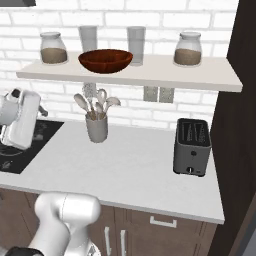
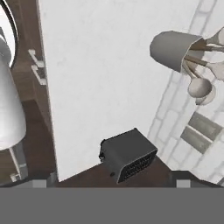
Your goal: Pick up the bowls on the counter and stack them on top of one another in the open cabinet. Place the smaller bowl on top of the larger bowl.
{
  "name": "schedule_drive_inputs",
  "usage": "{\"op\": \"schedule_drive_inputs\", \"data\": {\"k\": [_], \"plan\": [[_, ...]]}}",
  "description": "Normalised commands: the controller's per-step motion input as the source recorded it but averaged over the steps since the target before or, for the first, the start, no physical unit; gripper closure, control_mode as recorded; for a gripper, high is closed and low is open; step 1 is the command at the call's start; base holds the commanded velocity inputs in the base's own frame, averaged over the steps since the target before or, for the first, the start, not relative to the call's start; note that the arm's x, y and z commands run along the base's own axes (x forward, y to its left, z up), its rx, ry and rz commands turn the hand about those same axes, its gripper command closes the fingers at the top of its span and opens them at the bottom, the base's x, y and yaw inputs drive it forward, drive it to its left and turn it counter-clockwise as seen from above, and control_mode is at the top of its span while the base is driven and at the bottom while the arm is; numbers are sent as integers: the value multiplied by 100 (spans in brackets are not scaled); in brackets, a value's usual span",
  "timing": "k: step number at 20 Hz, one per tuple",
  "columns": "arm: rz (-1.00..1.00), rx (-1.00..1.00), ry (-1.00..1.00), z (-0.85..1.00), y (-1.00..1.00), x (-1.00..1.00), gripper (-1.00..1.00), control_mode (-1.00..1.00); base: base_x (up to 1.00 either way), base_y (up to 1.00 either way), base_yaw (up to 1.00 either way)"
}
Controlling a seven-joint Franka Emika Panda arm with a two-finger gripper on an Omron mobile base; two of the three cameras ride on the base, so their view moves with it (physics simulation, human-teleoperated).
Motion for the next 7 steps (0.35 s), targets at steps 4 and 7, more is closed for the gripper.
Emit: {"op": "schedule_drive_inputs", "data": {"k": [4, 7], "plan": [[6, -24, 9, -100, 89, -10, -100, -100, 0, 0, 0], [0, -2, 10, -7, 9, -2, -100, -100, 0, 0, 0]]}}
